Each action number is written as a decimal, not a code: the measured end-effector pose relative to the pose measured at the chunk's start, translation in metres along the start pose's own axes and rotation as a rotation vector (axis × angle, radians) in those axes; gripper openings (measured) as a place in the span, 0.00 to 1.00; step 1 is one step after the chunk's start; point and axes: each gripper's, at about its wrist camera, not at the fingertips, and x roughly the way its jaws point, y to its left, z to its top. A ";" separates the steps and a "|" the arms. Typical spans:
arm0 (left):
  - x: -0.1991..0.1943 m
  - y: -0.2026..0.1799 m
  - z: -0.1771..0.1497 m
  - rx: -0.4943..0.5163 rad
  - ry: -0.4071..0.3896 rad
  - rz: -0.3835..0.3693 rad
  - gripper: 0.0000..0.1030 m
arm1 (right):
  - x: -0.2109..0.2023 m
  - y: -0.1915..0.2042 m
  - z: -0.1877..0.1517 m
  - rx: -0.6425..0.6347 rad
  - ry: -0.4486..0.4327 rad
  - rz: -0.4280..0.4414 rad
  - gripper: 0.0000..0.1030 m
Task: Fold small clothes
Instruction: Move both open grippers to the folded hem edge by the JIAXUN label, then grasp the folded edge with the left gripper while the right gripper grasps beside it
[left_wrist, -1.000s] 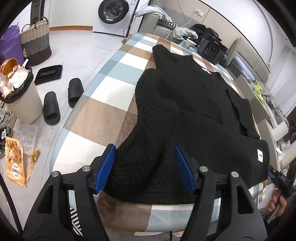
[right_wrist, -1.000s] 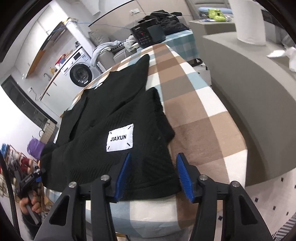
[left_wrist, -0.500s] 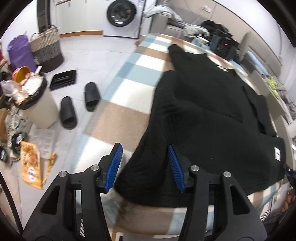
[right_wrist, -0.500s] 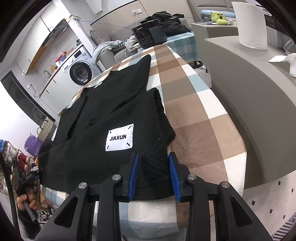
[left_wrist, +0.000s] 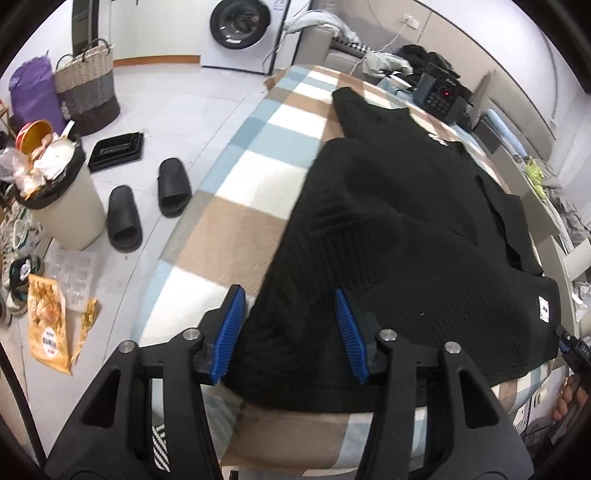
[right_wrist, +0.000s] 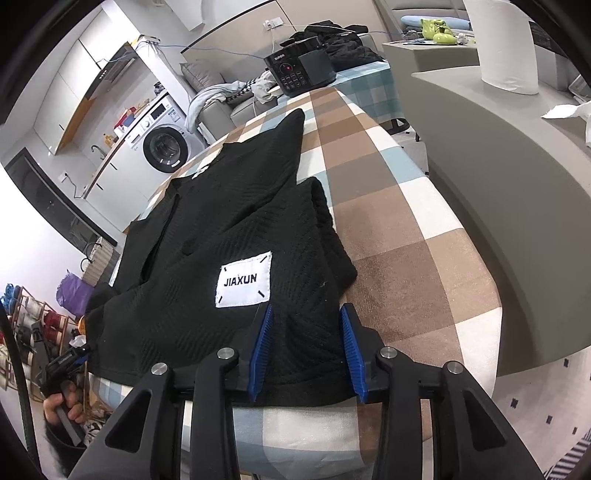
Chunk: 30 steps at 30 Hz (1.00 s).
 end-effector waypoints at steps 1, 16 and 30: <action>0.000 -0.002 0.001 -0.002 -0.004 -0.015 0.22 | 0.000 0.001 0.001 -0.002 -0.007 -0.003 0.37; 0.003 0.001 0.011 -0.085 -0.011 -0.047 0.16 | 0.009 0.007 0.013 -0.037 -0.044 0.000 0.36; 0.030 -0.004 0.029 -0.065 0.002 -0.034 0.24 | 0.017 0.009 0.023 -0.035 -0.044 -0.012 0.36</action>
